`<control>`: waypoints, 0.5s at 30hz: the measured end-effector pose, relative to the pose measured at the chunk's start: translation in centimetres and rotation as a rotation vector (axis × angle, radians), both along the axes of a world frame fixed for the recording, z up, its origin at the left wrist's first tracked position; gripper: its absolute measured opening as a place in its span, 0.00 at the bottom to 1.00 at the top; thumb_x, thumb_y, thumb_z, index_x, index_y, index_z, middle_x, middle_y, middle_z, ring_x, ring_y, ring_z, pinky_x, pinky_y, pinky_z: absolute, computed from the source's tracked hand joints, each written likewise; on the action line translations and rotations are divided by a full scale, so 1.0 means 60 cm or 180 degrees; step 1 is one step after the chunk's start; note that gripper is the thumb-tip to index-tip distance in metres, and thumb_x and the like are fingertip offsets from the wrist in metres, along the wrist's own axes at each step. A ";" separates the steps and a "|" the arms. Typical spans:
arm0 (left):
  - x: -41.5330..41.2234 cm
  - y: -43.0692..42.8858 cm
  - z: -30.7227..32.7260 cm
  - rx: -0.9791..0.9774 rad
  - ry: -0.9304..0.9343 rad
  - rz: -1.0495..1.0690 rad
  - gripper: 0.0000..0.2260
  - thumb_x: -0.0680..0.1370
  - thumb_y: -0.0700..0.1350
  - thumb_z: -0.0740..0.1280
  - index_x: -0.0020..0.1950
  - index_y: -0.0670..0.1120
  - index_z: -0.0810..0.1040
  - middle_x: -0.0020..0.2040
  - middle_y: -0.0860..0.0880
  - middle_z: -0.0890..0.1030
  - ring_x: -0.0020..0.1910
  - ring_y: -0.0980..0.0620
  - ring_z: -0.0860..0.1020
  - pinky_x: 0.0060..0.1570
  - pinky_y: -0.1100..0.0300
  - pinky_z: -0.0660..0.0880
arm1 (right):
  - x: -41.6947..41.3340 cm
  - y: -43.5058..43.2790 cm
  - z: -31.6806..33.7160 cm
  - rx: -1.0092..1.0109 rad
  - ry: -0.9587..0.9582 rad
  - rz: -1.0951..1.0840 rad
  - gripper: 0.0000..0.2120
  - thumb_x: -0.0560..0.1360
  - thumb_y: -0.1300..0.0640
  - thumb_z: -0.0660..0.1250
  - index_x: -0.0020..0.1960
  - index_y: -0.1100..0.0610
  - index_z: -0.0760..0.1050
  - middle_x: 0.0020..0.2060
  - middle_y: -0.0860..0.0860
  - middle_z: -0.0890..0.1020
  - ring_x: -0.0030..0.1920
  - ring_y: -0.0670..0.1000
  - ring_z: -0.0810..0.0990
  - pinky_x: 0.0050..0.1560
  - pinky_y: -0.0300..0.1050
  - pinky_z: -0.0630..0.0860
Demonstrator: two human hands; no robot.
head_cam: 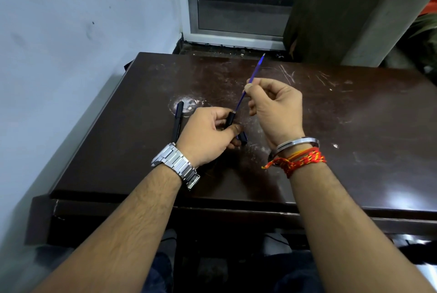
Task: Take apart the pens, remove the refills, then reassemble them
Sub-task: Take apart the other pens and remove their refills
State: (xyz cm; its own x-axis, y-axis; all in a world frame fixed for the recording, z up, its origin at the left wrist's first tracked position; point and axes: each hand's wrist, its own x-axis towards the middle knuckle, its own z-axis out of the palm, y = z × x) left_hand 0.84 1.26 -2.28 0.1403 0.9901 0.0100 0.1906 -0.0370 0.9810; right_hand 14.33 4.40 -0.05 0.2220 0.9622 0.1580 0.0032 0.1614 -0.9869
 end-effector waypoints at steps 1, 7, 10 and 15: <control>0.000 0.000 0.001 0.0047 -0.0027 0.0017 0.08 0.76 0.37 0.70 0.48 0.49 0.83 0.39 0.48 0.86 0.34 0.50 0.84 0.35 0.58 0.81 | -0.002 -0.001 -0.001 -0.0031 -0.0119 0.0088 0.03 0.72 0.63 0.71 0.41 0.57 0.82 0.29 0.52 0.80 0.27 0.44 0.74 0.29 0.37 0.73; -0.004 0.011 -0.004 0.0200 -0.0111 0.0486 0.08 0.76 0.37 0.69 0.52 0.46 0.83 0.39 0.47 0.86 0.36 0.51 0.85 0.36 0.56 0.82 | -0.005 -0.006 -0.006 -0.0398 -0.0387 0.0368 0.09 0.70 0.56 0.73 0.33 0.60 0.83 0.26 0.49 0.81 0.25 0.42 0.74 0.27 0.36 0.70; -0.009 0.017 -0.006 0.0064 -0.0157 0.0758 0.10 0.76 0.37 0.69 0.56 0.45 0.79 0.39 0.50 0.85 0.30 0.55 0.83 0.29 0.64 0.77 | 0.012 0.003 -0.014 -0.0512 -0.1497 0.0012 0.11 0.71 0.52 0.70 0.34 0.57 0.82 0.29 0.50 0.83 0.30 0.44 0.77 0.35 0.40 0.74; -0.013 0.019 -0.008 0.0324 0.0131 0.1011 0.09 0.76 0.39 0.67 0.52 0.52 0.78 0.39 0.55 0.86 0.25 0.59 0.79 0.25 0.69 0.71 | 0.007 -0.004 -0.028 -0.0631 -0.2933 0.0414 0.05 0.68 0.52 0.74 0.36 0.53 0.83 0.29 0.44 0.79 0.41 0.49 0.81 0.43 0.39 0.75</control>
